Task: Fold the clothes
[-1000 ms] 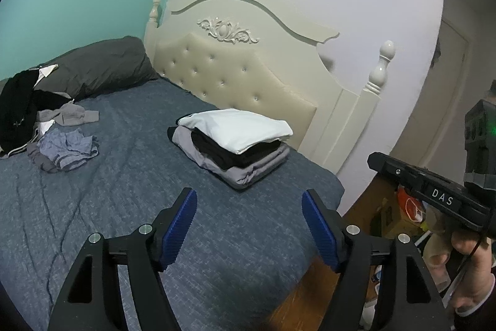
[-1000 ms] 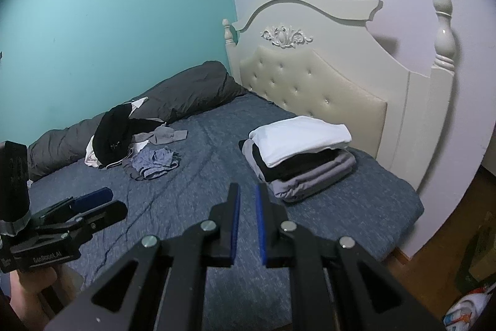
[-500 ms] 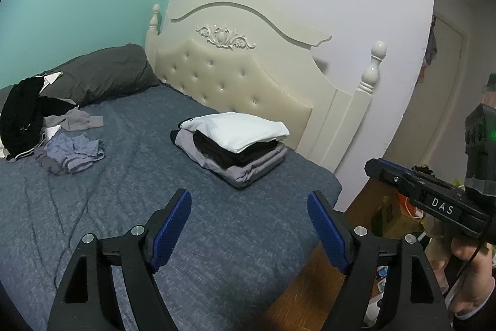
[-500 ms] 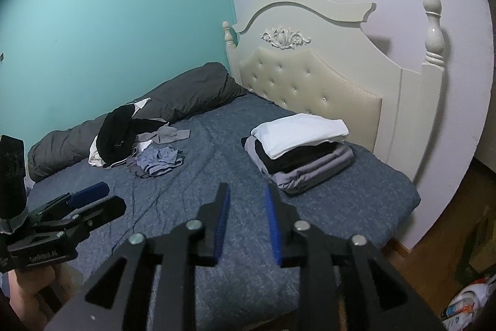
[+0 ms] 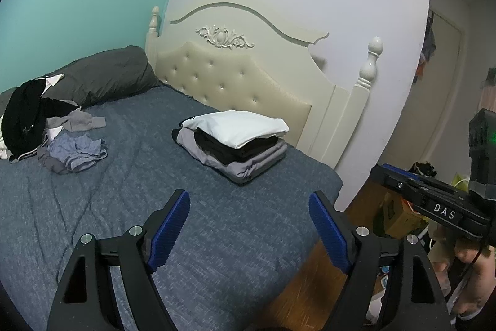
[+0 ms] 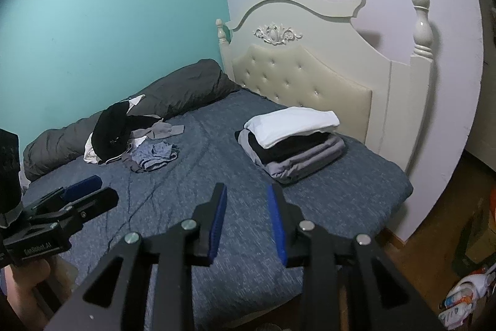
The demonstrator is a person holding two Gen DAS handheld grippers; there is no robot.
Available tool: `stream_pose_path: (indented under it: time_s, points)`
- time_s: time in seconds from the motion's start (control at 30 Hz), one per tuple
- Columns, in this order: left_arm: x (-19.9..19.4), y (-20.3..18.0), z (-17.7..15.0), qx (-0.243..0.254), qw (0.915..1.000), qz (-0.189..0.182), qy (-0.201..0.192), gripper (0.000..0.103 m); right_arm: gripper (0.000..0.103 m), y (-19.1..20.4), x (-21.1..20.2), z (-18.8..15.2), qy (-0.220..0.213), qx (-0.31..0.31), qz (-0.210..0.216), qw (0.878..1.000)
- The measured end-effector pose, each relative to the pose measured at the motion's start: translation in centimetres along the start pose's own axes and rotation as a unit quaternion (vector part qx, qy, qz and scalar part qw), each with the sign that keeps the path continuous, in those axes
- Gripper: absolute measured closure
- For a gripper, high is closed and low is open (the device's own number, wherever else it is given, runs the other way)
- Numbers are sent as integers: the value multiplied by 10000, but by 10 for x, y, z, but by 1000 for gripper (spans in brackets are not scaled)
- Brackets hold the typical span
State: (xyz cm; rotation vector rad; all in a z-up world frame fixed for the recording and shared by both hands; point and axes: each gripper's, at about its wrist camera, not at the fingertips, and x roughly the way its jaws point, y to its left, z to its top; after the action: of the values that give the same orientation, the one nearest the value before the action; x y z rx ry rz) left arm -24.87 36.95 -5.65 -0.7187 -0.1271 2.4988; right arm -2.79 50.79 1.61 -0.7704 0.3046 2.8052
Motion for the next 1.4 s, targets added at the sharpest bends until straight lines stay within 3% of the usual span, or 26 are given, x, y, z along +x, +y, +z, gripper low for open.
stream_pose_path:
  time_s: [1.1,1.4]
  points:
    - [2,-6,-15,12,10000,-37,64,15,73,-11,-12,-24,-20,25,-460,9989]
    - [-1,-6,-15,35,10000,9,39,9,73,-8,-10,-25,5,25,-429,9991]
